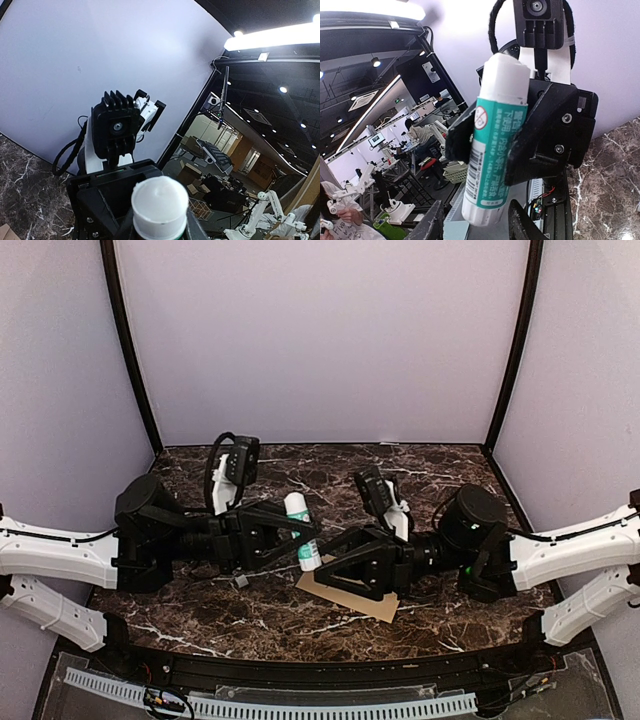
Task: Place the letter into the envelope and seal it
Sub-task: Screw the solid glue.
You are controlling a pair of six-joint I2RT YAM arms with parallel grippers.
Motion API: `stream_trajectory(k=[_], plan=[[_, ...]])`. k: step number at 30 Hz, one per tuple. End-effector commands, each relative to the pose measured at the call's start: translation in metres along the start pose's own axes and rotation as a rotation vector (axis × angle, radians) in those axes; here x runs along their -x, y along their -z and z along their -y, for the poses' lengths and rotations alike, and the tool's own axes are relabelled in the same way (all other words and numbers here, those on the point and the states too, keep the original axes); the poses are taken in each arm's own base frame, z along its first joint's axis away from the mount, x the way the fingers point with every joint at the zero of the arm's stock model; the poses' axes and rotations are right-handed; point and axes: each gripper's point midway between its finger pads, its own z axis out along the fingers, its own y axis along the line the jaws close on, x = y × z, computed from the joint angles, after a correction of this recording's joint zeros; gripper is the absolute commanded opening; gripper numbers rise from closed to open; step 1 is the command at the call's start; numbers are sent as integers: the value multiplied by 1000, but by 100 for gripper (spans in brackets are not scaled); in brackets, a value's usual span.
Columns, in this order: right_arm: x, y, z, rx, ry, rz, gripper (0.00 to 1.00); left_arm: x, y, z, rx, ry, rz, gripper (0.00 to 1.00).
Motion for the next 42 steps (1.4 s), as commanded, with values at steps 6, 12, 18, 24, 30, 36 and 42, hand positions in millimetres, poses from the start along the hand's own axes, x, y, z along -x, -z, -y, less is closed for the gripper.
stream_trajectory(k=[6, 12, 18, 24, 30, 36, 42], plan=[[19, -9, -20, 104, 20, 63, 30, 8, -2, 11, -53, -26, 19, 0], [17, -9, -14, 83, 5, 66, 15, 7, 0, 8, -39, -28, 18, 0], [23, -3, -2, -21, -2, 81, 9, 1, 5, -7, 56, -43, -2, 0], [22, 7, 44, -324, -10, 30, 8, -9, 14, -43, 266, -53, -36, 0], [24, 17, 103, -694, 48, -73, 7, -15, 27, -86, 506, -47, -55, 0], [30, 19, 150, -986, 137, -167, 6, -17, 47, -126, 750, 15, -34, 0], [24, 11, 181, -1164, 173, -212, 6, -31, 59, -153, 867, 107, -11, 0]])
